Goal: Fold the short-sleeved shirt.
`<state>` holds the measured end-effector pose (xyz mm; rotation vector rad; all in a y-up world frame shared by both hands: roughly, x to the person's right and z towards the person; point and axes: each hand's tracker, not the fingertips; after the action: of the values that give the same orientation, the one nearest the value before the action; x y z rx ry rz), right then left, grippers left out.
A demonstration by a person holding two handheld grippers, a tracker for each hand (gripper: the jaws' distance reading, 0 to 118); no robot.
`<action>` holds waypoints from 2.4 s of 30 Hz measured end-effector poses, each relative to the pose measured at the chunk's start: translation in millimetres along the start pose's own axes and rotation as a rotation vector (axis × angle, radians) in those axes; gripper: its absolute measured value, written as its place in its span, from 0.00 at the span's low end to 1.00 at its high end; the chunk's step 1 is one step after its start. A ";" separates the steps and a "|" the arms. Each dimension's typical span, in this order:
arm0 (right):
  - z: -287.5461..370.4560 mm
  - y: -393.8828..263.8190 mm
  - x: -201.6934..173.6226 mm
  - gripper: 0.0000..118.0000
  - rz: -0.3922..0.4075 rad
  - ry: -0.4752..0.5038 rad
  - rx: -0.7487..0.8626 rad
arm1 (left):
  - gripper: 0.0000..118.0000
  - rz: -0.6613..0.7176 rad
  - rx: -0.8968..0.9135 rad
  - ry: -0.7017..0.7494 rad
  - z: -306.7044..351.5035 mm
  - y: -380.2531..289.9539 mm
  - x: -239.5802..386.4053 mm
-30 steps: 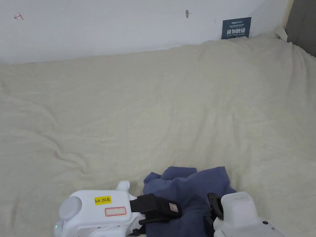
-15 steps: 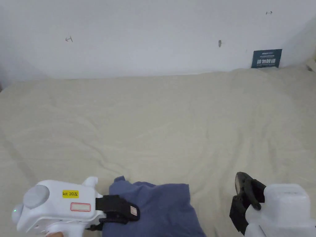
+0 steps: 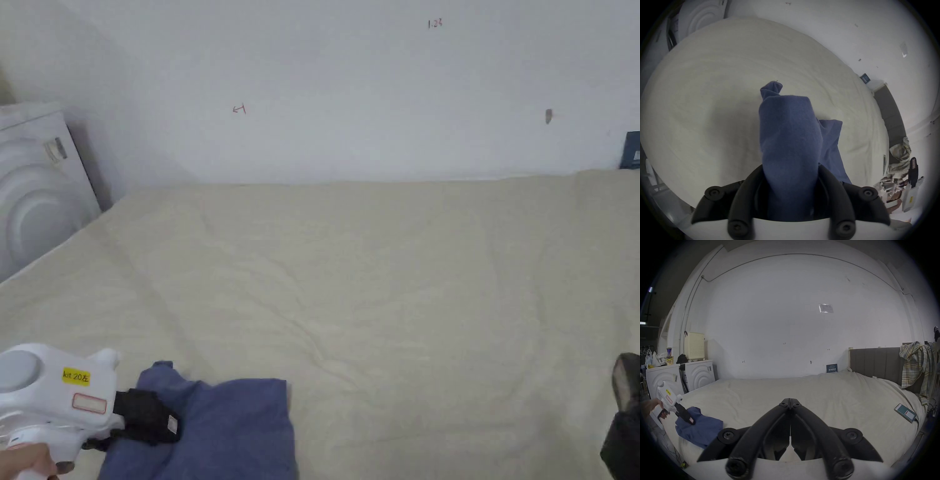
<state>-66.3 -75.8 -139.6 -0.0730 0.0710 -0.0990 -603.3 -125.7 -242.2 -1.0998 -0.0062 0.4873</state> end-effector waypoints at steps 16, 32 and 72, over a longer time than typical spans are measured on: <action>-23.0 10.2 -9.6 0.00 0.062 -0.059 -0.047 | 0.27 -0.139 0.110 0.589 14.1 76.5 -67.2; -17.9 12.2 -9.2 0.00 0.059 0.019 -0.097 | 0.11 -0.132 0.400 0.482 64.7 15.1 -12.7; 15.2 59.0 79.6 0.02 0.054 0.068 0.011 | 0.00 -0.413 1.000 0.256 76.9 -205.6 341.6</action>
<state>19.5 -24.3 -134.4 -0.0569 0.1406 -0.0483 -239.1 -4.0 -110.1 -0.1511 0.2108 -0.0565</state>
